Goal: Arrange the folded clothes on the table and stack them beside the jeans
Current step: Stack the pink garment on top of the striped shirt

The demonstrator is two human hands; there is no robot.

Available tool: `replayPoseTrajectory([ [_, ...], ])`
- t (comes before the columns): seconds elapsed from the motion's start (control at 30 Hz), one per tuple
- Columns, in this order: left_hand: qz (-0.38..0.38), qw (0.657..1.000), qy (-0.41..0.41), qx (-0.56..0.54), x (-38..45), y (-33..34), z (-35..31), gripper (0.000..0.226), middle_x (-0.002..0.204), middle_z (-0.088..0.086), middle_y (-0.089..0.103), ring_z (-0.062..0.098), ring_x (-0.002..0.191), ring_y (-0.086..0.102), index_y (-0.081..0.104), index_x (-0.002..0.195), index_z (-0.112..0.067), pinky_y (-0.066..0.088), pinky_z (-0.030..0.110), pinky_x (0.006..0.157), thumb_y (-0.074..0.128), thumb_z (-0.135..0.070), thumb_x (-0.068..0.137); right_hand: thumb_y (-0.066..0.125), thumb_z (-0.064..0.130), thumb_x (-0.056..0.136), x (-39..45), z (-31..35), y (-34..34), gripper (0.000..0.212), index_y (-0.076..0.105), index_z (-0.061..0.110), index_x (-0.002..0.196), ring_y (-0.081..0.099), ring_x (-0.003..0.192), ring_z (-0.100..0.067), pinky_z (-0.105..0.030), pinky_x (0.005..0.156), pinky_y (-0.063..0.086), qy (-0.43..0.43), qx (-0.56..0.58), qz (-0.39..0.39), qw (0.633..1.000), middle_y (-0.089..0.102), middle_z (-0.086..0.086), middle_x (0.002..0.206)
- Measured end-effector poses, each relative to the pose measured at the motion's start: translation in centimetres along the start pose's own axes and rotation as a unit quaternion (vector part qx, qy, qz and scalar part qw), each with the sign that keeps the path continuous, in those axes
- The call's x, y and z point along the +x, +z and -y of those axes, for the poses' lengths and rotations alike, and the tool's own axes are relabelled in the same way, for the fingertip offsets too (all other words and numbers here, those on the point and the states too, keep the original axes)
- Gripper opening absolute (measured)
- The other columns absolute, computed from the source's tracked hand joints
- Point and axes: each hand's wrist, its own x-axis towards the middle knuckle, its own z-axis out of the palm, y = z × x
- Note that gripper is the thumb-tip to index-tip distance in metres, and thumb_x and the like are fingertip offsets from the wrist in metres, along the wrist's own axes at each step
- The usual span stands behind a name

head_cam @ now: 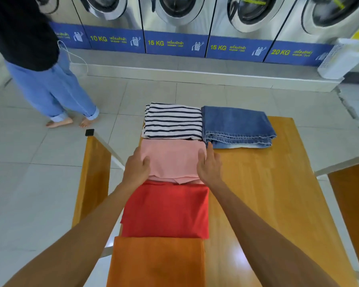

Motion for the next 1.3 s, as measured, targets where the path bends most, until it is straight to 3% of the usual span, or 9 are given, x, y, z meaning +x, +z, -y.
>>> replayPoseTrajectory([
  [0.1,-0.005,0.999,-0.039,0.015,1.6,1.2,-0.1,0.053,0.111,0.007,0.056,0.028,0.096,0.060,0.023,0.153,-0.025,0.050,0.044,0.088,0.037,-0.034,0.102,0.023,0.064,0.099,1.1,-0.7,1.4,0.065,0.009,0.038,0.158,0.043,0.128,-0.041,-0.057,0.107,0.036,0.008,-0.044,0.016,0.999,0.042,-0.020,0.143],
  [0.2,0.004,0.998,-0.032,0.045,2.0,2.8,0.0,0.059,0.110,0.013,0.048,0.031,0.097,0.055,0.007,0.156,-0.039,0.049,0.044,0.091,0.030,-0.042,0.103,0.027,0.065,0.098,1.5,-0.9,2.7,0.066,0.007,0.043,0.157,0.047,0.120,-0.038,-0.054,0.099,0.041,-0.002,-0.074,0.002,0.997,0.045,-0.014,0.137],
  [0.3,-0.007,0.996,-0.038,0.077,2.1,4.2,0.1,0.054,0.121,0.013,0.043,0.030,0.103,0.053,0.011,0.155,-0.041,0.046,0.043,0.089,0.024,-0.049,0.103,0.032,0.062,0.099,1.6,-1.0,3.3,0.062,0.009,0.047,0.155,0.051,0.111,-0.035,-0.051,0.090,0.046,-0.003,-0.073,-0.024,0.997,0.045,-0.010,0.129],
  [0.43,-0.026,0.993,-0.024,0.115,2.6,4.6,1.2,0.051,0.113,0.011,0.048,0.027,0.087,0.055,0.016,0.153,-0.045,0.050,0.042,0.080,0.020,-0.053,0.103,0.034,0.054,0.103,1.8,-1.5,3.3,0.057,0.012,0.046,0.155,0.055,0.102,-0.031,-0.042,0.080,0.046,-0.020,-0.084,-0.029,0.996,0.046,-0.006,0.125],
  [0.67,-0.033,0.999,0.000,0.021,3.0,4.0,1.5,0.049,0.109,0.012,0.050,0.021,0.095,0.049,0.026,0.153,-0.040,0.042,0.034,0.088,0.028,-0.043,0.105,0.044,0.041,0.104,2.0,-1.4,2.9,0.052,0.033,0.034,0.154,0.051,0.083,-0.020,-0.041,0.082,0.053,-0.035,0.001,-0.038,0.999,0.046,-0.002,0.105],
  [0.87,-0.064,0.995,0.075,-0.008,3.0,1.2,-0.8,0.049,0.096,0.009,0.046,0.015,0.082,0.046,0.030,0.153,-0.035,0.037,0.026,0.078,0.033,-0.038,0.105,0.048,0.035,0.104,1.9,-0.2,0.9,0.047,0.043,0.028,0.150,0.049,0.088,-0.010,-0.022,0.080,0.039,-0.090,0.081,-0.084,0.989,0.054,-0.004,0.105],
  [0.97,-0.099,0.987,0.123,-0.008,5.3,-0.4,-2.2,0.047,0.088,0.009,0.045,0.002,0.074,0.042,0.038,0.151,-0.030,0.033,0.012,0.068,0.035,-0.036,0.104,0.046,0.035,0.105,3.5,2.0,-0.5,0.047,0.042,0.026,0.151,0.046,0.085,-0.008,-0.013,0.073,0.032,-0.114,0.092,-0.100,0.984,0.052,-0.005,0.103],
  [1.07,-0.108,0.985,0.137,-0.002,8.9,-1.7,-4.8,0.045,0.096,0.006,0.042,0.000,0.076,0.041,0.041,0.149,-0.032,0.032,0.014,0.074,0.035,-0.037,0.105,0.043,0.038,0.106,6.9,4.5,-1.5,0.047,0.041,0.029,0.152,0.047,0.085,-0.011,-0.019,0.074,0.033,-0.123,0.090,-0.118,0.981,0.052,-0.005,0.103],
  [1.3,-0.103,0.984,0.135,0.062,18.2,-2.5,-8.0,0.045,0.105,0.007,0.039,0.021,0.085,0.044,0.040,0.150,-0.030,0.034,0.026,0.079,0.033,-0.036,0.106,0.040,0.040,0.106,15.9,8.6,-0.8,0.046,0.040,0.032,0.151,0.048,0.089,-0.013,-0.029,0.082,0.040,-0.119,0.086,-0.125,0.981,0.049,-0.003,0.110],
])
